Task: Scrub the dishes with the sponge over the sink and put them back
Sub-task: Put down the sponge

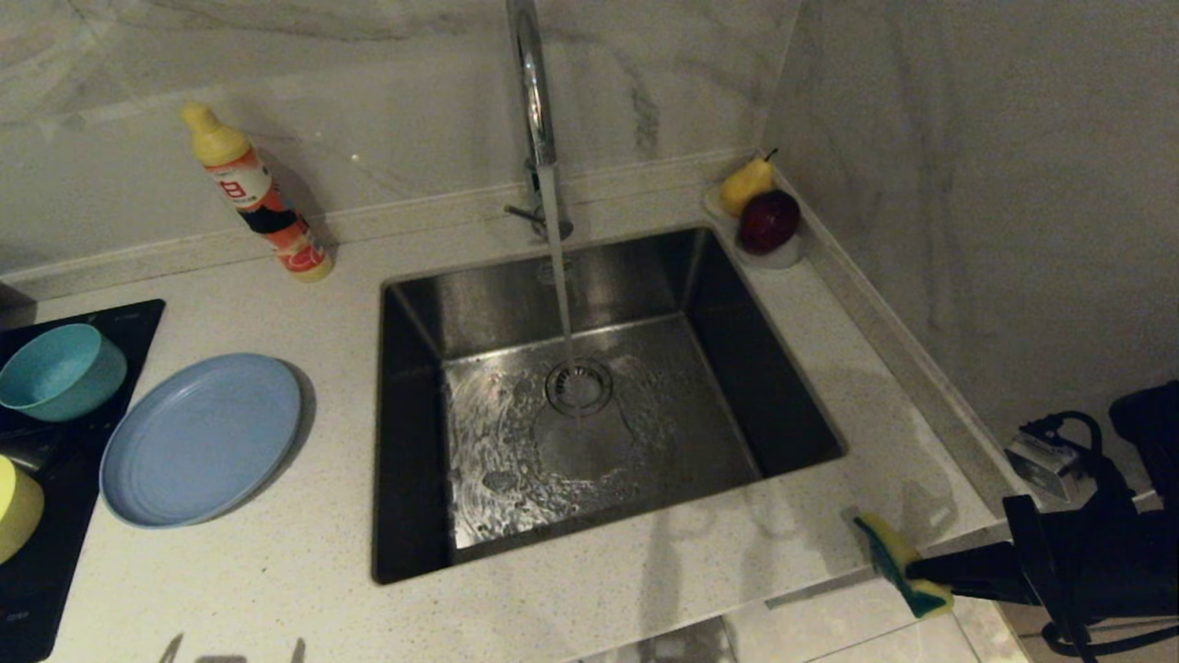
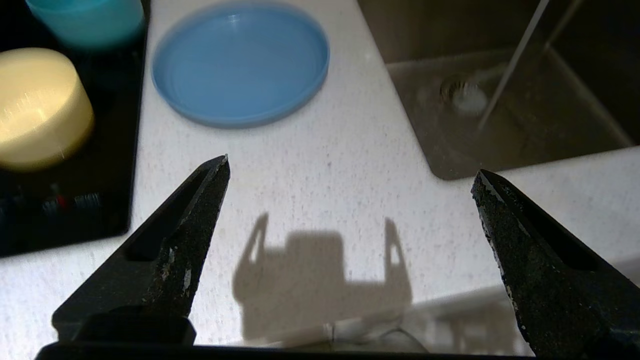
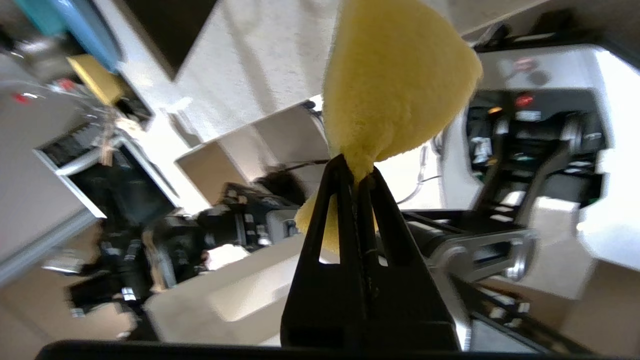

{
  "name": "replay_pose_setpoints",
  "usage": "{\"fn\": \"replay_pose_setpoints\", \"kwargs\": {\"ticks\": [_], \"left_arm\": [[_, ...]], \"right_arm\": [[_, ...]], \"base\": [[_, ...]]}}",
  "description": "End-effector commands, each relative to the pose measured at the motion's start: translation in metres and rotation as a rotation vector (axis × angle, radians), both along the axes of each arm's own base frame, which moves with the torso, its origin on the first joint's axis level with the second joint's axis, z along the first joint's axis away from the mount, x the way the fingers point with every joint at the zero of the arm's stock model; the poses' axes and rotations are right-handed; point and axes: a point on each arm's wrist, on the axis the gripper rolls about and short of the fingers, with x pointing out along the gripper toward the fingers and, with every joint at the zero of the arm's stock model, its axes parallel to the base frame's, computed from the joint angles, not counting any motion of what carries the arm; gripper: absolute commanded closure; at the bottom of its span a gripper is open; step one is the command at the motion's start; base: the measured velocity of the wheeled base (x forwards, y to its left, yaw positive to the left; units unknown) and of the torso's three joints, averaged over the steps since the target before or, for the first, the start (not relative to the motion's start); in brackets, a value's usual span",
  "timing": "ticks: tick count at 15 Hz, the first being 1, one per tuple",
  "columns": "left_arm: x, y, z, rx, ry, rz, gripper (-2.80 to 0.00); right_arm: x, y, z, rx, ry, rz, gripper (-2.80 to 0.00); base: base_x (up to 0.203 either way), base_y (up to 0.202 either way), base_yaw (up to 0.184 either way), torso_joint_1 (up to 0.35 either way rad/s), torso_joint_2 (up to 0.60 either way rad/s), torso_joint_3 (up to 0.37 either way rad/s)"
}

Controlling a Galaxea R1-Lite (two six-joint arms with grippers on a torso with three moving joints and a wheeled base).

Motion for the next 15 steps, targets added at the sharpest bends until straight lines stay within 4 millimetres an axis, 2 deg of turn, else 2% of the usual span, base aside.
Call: {"fn": "replay_pose_setpoints", "kwargs": {"ticks": [1,6,12,15], "left_arm": [[0.003,0.000,-0.007,-0.009,0.005,0.002,-2.80],[0.003,0.000,-0.007,-0.015,0.005,0.001,-2.80],[0.003,0.000,-0.007,-0.015,0.005,0.001,-2.80],[0.003,0.000,-0.007,-0.015,0.004,0.001,-2.80]], "right_arm": [[0.000,-0.001,-0.002,-0.046,-0.010,-0.018,0.00],[-0.002,0.003,-0.001,-0.251,-0.122,0.003,0.00],[-0.026,0.014,0.024,-0.322,-0.344,0.119,0.00],[-0.021,0.015,0.021,-0.413,-0.414,0.170,0.00]], "base": [[0.000,0.000,0.000,0.000,0.00,0.000],[0.000,0.000,0.000,0.000,0.00,0.000],[0.000,0.000,0.000,0.000,0.00,0.000],[0.000,0.000,0.000,0.000,0.00,0.000]]}}
